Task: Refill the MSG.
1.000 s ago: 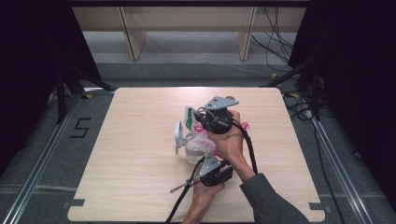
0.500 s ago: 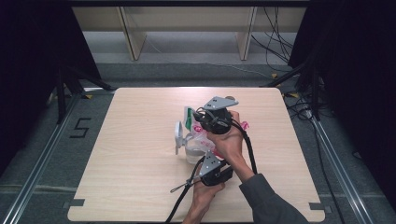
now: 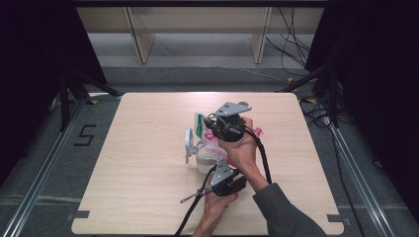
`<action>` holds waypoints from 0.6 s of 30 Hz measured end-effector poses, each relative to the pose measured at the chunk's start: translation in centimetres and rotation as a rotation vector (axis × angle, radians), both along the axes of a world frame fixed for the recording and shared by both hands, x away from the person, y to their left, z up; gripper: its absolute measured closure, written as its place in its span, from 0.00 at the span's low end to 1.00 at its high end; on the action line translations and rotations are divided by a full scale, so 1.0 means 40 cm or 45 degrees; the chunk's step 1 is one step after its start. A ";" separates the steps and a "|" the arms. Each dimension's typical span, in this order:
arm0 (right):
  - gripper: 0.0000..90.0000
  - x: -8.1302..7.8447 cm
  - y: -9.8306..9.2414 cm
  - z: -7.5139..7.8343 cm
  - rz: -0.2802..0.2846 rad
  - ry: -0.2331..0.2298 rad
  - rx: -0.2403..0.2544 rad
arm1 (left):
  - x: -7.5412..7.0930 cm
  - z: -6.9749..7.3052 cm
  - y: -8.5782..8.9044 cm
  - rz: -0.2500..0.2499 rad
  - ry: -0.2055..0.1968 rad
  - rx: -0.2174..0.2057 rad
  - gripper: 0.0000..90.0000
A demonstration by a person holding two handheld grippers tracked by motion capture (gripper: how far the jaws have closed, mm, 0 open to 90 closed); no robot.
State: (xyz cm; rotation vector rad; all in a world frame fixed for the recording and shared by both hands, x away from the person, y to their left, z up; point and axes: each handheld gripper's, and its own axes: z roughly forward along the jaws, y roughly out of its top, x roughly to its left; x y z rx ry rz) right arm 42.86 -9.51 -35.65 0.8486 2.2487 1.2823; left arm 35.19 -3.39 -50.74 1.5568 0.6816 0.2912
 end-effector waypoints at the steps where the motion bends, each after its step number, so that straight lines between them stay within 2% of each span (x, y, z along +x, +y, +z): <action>1: 1.00 -0.001 0.004 -0.002 -0.004 -0.014 0.010 | 0.001 0.000 -0.001 -0.001 -0.001 -0.004 0.86; 2: 1.00 -0.001 0.004 0.000 -0.002 -0.012 0.004 | -0.002 0.004 0.001 0.012 0.012 0.024 0.86; 3: 1.00 -0.003 0.002 0.005 0.006 0.006 -0.005 | 0.002 0.002 -0.001 -0.003 -0.002 -0.005 0.86; 5: 1.00 0.003 -0.002 0.003 0.011 -0.034 -0.002 | 0.002 0.003 -0.001 -0.004 0.002 0.010 0.86; 6: 1.00 0.000 -0.001 0.001 -0.003 -0.004 0.003 | 0.000 0.004 0.001 -0.004 0.007 0.036 0.86; 7: 1.00 0.001 0.000 0.000 0.003 0.000 -0.012 | 0.003 0.002 -0.001 -0.014 -0.004 0.014 0.86; 8: 1.00 0.001 0.002 -0.001 -0.004 -0.008 -0.005 | 0.001 0.005 0.001 0.001 0.005 0.034 0.86; 11: 1.00 0.003 -0.001 0.002 0.008 -0.015 0.017 | 0.003 0.006 0.003 0.000 0.006 0.032 0.86; 12: 1.00 0.002 0.000 0.002 0.018 -0.015 0.000 | 0.002 0.005 0.002 -0.003 0.003 0.034 0.86; 13: 1.00 -0.001 0.004 -0.001 0.003 -0.008 -0.007 | 0.005 0.003 0.001 -0.022 -0.013 0.014 0.86; 14: 1.00 -0.003 0.006 0.000 0.007 0.004 -0.017 | 0.003 0.004 -0.004 -0.006 0.000 -0.024 0.86; 15: 1.00 0.000 0.005 0.001 0.027 -0.023 -0.025 | 0.001 0.007 0.004 -0.005 -0.001 0.039 0.86; 16: 1.00 -0.003 0.005 0.001 0.004 -0.017 0.012 | 0.002 0.007 0.004 -0.004 -0.001 0.034 0.86; 17: 1.00 -0.006 0.004 0.004 0.009 -0.001 0.014 | 0.002 0.007 0.004 -0.008 -0.001 0.036 0.86; 18: 1.00 -0.004 0.006 0.001 0.007 -0.026 0.011 | 0.002 0.004 -0.007 0.000 0.005 -0.046 0.86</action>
